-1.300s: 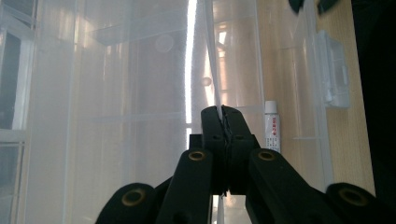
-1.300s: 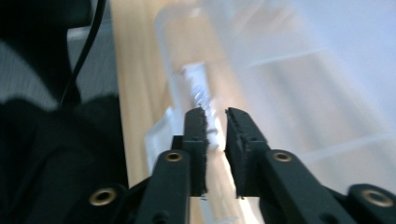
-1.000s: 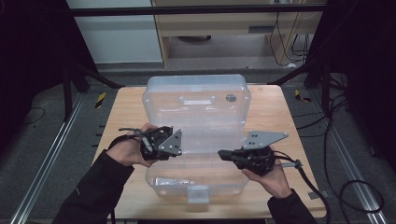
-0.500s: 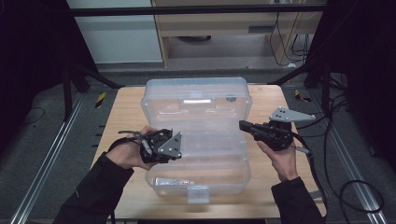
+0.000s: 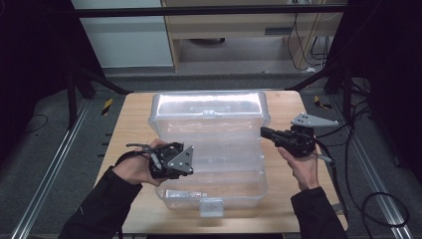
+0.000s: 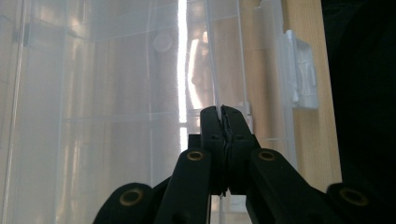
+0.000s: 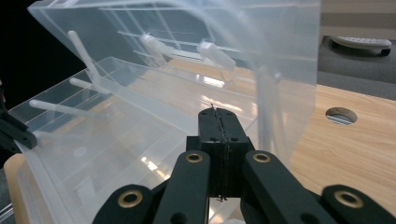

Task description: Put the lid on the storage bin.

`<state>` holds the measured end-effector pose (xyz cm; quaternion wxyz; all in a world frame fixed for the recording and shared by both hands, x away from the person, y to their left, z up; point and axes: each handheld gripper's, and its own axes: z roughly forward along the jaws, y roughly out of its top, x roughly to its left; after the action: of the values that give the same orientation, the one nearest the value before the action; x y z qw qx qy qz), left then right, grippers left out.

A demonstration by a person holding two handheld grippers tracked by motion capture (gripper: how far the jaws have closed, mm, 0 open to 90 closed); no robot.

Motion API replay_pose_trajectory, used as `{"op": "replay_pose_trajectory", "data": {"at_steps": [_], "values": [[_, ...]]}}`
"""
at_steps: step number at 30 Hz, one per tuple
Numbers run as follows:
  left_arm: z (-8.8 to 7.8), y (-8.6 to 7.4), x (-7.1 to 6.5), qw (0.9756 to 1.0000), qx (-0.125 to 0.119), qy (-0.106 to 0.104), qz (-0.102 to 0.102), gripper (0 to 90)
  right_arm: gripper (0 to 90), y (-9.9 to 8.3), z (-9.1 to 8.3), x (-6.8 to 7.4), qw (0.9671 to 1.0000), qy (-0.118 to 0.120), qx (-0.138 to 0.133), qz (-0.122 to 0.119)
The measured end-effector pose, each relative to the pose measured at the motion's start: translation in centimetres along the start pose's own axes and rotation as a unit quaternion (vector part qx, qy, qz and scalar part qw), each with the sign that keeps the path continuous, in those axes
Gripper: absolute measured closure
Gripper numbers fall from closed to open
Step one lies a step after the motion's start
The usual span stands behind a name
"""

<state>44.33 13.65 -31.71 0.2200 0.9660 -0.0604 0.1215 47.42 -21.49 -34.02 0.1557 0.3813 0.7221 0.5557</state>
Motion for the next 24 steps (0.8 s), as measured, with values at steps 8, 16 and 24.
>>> {"op": "replay_pose_trajectory", "data": {"at_steps": [8, 16, 24], "values": [[0.1, -0.5, -0.4, 0.9998, -0.016, 0.003, -0.010, 86.6, 90.0, -0.5, 0.0, 0.0, 0.9999, 0.009, 0.008, 0.006], [-0.4, -0.8, -0.4, 0.9975, -0.059, 0.007, -0.038, 85.6, 90.0, -0.7, -0.2, 0.0, 0.9998, 0.011, 0.012, 0.006], [-1.5, -0.4, -0.2, 0.9926, -0.103, 0.009, -0.064, 85.7, 90.0, -0.9, -0.3, 0.1, 0.9998, 0.012, 0.013, 0.008]]}}
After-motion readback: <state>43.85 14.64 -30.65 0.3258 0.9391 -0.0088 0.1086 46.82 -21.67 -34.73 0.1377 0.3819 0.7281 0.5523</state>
